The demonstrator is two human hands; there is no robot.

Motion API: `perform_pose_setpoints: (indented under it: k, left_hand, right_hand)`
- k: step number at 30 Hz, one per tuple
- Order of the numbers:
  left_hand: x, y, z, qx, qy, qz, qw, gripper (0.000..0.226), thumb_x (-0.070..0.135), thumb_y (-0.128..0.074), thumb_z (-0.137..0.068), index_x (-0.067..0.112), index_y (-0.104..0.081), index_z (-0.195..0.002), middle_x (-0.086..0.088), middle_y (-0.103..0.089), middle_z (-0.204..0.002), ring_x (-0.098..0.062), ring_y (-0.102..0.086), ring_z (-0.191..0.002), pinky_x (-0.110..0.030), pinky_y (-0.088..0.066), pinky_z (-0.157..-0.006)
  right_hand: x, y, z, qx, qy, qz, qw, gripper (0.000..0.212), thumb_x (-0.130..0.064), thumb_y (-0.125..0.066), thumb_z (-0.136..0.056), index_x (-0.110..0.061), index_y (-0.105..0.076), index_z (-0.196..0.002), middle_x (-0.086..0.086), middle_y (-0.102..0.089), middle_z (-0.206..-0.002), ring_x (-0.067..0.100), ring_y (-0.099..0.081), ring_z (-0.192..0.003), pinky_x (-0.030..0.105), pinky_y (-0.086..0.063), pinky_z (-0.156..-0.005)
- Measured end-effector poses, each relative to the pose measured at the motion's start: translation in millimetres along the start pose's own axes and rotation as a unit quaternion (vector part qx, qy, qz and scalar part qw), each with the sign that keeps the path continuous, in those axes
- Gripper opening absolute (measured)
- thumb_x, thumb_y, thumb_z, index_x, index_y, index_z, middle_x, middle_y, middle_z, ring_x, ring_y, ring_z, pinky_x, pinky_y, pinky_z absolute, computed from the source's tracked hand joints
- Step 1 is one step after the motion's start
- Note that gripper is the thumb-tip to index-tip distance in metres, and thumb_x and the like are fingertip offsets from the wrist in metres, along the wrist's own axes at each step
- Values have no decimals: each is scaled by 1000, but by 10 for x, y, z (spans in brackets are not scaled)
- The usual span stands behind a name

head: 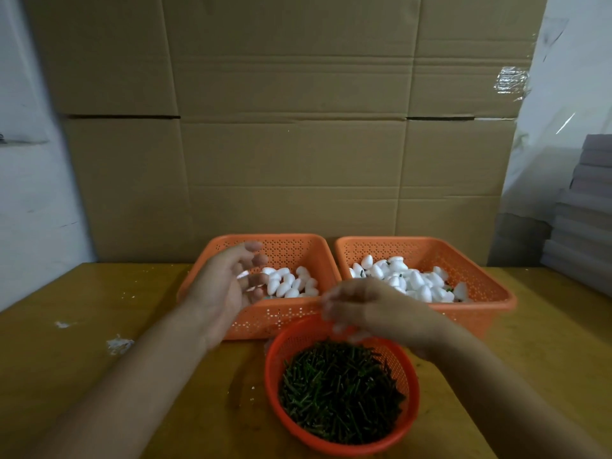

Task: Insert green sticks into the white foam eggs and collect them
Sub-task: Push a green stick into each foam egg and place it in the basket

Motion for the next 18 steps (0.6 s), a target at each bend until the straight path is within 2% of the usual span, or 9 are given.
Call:
perform_pose_setpoints:
  k: [2, 4, 6, 9, 11, 14, 15, 17, 18]
  left_hand:
    - [77, 91, -142, 23, -49, -149, 987, 17, 8, -58, -93, 18, -68, -101, -2, -69, -85, -11, -63, -60, -24, -47, -50]
    - [115, 154, -311, 26, -89, -323, 942, 20, 7, -61, -91, 23, -68, -102, -1, -70, -85, -5, -65, -57, -21, -49, -50]
    - [91, 177, -477, -6, -101, -467, 878, 19, 10, -61, -90, 25, -66, -101, 2, -70, -91, -3, -65, -59, -19, -49, -53]
    - [-14, 226, -689, -52, -64, -656, 751, 22, 26, -69, -90, 25, -67, -111, 3, -68, -112, -11, -63, -91, -24, -46, -76]
    - [-55, 237, -777, -85, -13, -714, 694, 33, 33, -71, -89, 24, -67, -121, 3, -64, -122, -15, -60, -107, -26, -46, -87]
    - [-72, 174, -857, -151, 46, -761, 629, 43, 40, -69, -90, 25, -65, -129, 2, -62, -132, -18, -60, -117, -32, -49, -101]
    - [-72, 136, -872, -170, 60, -765, 618, 44, 40, -69, -90, 26, -63, -131, 2, -60, -135, -19, -61, -117, -34, -51, -100]
    - [-93, 47, -883, -208, 80, -756, 616, 44, 34, -68, -92, 31, -60, -135, 3, -57, -138, -18, -60, -117, -33, -54, -95]
    - [-111, -4, -885, -227, 81, -751, 615, 44, 31, -68, -92, 33, -60, -135, 4, -57, -139, -17, -59, -119, -33, -53, -97]
  right_hand:
    - [-32, -122, 16, -83, 34, 160, 983, 24, -33, -70, -92, -29, -70, -116, -14, -71, -105, -3, -64, -89, 16, -52, -80]
    - [-58, -236, 44, -151, 34, 291, 944, 44, -45, -72, -87, -37, -62, -129, -17, -64, -125, -6, -58, -100, 8, -42, -77]
    - [-61, -318, 57, -193, 14, 362, 912, 58, -49, -74, -83, -40, -54, -137, -13, -54, -139, 5, -53, -117, 12, -34, -74]
    - [-80, -395, 72, -222, -18, 421, 880, 67, -48, -76, -81, -42, -49, -141, -8, -45, -147, 19, -46, -131, 27, -36, -82]
    - [-111, -433, 66, -233, -22, 448, 863, 70, -45, -77, -80, -40, -48, -143, -6, -44, -147, 22, -45, -131, 30, -39, -85]
    - [-130, -503, 27, -246, -16, 469, 848, 70, -40, -78, -81, -35, -48, -144, -3, -45, -146, 24, -47, -129, 32, -43, -88]
    - [-128, -520, 13, -250, -17, 469, 847, 69, -38, -78, -81, -33, -48, -143, -3, -46, -144, 24, -48, -127, 34, -45, -91]
    - [-123, -534, -13, -253, -19, 466, 847, 67, -37, -79, -81, -32, -50, -141, -3, -48, -139, 24, -50, -124, 36, -47, -96]
    - [-121, -534, -25, -255, -21, 464, 848, 65, -36, -79, -81, -31, -52, -139, -4, -49, -137, 23, -51, -123, 35, -47, -95]
Point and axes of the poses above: each hand's wrist, its own z-axis away from the middle knuckle, its own y-axis out of the back of the hand, x = y × z, the point moved 4 cm from there along -z, towards the middle knuckle
